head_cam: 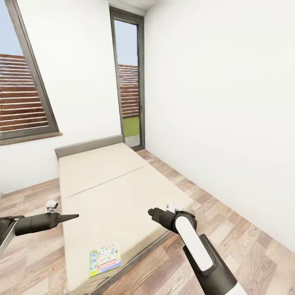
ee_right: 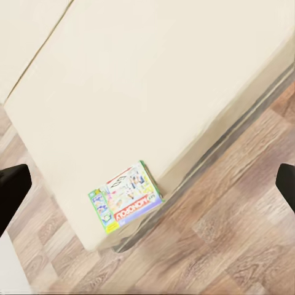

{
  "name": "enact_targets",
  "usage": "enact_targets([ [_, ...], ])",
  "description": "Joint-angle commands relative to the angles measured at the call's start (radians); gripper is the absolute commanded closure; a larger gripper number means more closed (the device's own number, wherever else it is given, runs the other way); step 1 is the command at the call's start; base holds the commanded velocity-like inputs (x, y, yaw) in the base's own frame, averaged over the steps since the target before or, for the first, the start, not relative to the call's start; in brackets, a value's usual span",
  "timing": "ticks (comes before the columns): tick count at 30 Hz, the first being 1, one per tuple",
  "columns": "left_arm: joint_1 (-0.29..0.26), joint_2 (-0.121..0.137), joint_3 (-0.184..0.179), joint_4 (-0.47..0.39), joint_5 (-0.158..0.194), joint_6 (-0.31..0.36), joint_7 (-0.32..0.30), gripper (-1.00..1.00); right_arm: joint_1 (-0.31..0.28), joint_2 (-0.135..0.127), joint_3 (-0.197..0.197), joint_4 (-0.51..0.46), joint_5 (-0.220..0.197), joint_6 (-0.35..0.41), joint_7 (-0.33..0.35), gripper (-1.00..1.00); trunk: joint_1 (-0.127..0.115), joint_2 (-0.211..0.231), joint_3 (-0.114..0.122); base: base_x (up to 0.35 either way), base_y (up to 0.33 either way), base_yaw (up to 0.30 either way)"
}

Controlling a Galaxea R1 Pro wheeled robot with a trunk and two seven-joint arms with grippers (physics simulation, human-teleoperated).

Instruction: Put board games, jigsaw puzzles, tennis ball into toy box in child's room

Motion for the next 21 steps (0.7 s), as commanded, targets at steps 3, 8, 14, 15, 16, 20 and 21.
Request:
enact_targets([
  [3, -0.001, -0.001, 0.000, 0.000, 0.000, 0.011, -0.003, -1.00, -0.001, 0.000, 0.000, -0.001, -0.008, 0.002, -0.009, -1.00, 0.001, -0.002, -0.002, 0.011, -0.113, 0.285],
  [8, -0.001, -0.004, 0.000, 0.000, 0.000, 0.011, -0.003, -1.00, -0.001, 0.000, 0.000, -0.001, -0.008, 0.002, -0.009, -1.00, 0.001, -0.002, -0.002, 0.056, -0.103, 0.261],
  [14, -0.001, -0.007, 0.000, 0.000, 0.000, 0.011, -0.003, -1.00, -0.001, 0.000, 0.000, -0.001, -0.008, 0.002, -0.009, -1.00, 0.001, -0.002, -0.002, 0.086, -0.101, 0.254],
  [15, -0.001, -0.007, 0.000, 0.000, 0.000, 0.011, -0.003, -1.00, -0.001, 0.000, 0.000, -0.001, -0.008, 0.002, -0.009, -1.00, 0.001, -0.002, -0.002, 0.098, -0.109, 0.270],
  [16, -0.001, -0.007, 0.000, 0.000, 0.000, 0.011, -0.003, -1.00, -0.001, 0.000, 0.000, -0.001, -0.008, 0.002, -0.009, -1.00, 0.001, -0.002, -0.002, 0.101, -0.121, 0.276],
  [20, -0.001, -0.007, 0.000, 0.000, 0.000, 0.011, -0.003, -1.00, -0.001, 0.000, 0.000, -0.001, -0.008, 0.002, -0.009, -1.00, 0.001, -0.002, -0.002, 0.103, -0.150, 0.283],
  [21, -0.001, -0.007, 0.000, 0.000, 0.000, 0.011, -0.003, -1.00, -0.001, 0.000, 0.000, -0.001, -0.008, 0.002, -0.009, -1.00, 0.001, -0.002, -0.002, 0.085, -0.162, 0.286],
])
